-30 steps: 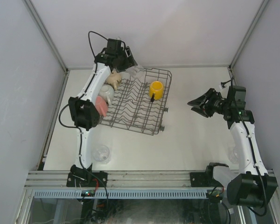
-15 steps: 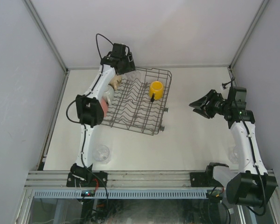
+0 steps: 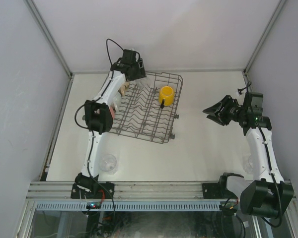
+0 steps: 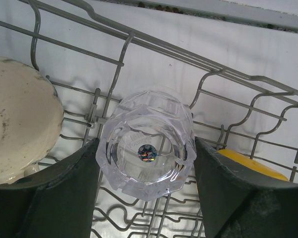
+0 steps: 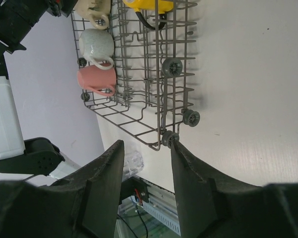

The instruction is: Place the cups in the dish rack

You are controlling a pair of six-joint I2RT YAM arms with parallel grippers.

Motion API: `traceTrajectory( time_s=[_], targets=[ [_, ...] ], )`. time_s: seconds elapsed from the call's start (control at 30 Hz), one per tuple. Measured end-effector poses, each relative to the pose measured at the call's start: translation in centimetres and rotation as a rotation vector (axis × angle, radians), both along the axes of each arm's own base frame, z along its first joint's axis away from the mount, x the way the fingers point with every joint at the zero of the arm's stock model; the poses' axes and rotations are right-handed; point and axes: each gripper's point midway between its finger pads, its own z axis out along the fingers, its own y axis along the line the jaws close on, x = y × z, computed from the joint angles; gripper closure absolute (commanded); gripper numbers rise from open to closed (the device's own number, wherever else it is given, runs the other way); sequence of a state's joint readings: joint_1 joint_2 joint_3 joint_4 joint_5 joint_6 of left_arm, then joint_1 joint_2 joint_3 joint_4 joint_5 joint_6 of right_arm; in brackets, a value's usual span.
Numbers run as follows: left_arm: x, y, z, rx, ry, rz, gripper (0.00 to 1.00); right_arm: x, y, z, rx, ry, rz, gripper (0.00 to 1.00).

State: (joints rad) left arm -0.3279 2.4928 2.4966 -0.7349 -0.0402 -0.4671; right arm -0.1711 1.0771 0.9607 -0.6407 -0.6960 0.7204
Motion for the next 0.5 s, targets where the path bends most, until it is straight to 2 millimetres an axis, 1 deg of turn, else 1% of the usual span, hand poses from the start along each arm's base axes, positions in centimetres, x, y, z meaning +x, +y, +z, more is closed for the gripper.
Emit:
traceTrajectory(
  time_s=[0.1, 0.23, 0.27, 0.43, 0.47, 0.5],
  targets=[
    [0.0, -0.1, -0.5, 0.002, 0.007, -0.002, 0.98, 0.1, -0.1, -0.1, 0.001, 0.006, -0.005, 0.58],
    [0.1, -0.2, -0.7, 0.006, 0.003, -0.010, 0.90, 0.2, -0.3, -0.3, 0.002, 0.010, -0.010, 0.59],
    [0.2, -0.3, -0.8, 0.005, 0.002, -0.011, 0.86, 0.2, -0.4, -0.3, 0.002, 0.011, -0.012, 0.59],
    [0.2, -0.8, -1.5, 0.004, 0.009, -0.025, 0.59, 0.3, -0.5, -0.5, 0.004, 0.018, -0.016, 0.59],
    [0.1, -0.8, -1.7, 0.005, 0.012, -0.030, 0.55, 0.4, -0.6, -0.5, 0.004, 0.020, -0.018, 0.59],
    [0.1, -1.0, -2.0, 0.006, 0.016, -0.034, 0.54, 0.4, -0.6, -0.5, 0.004, 0.022, -0.019, 0.59]
  ],
)
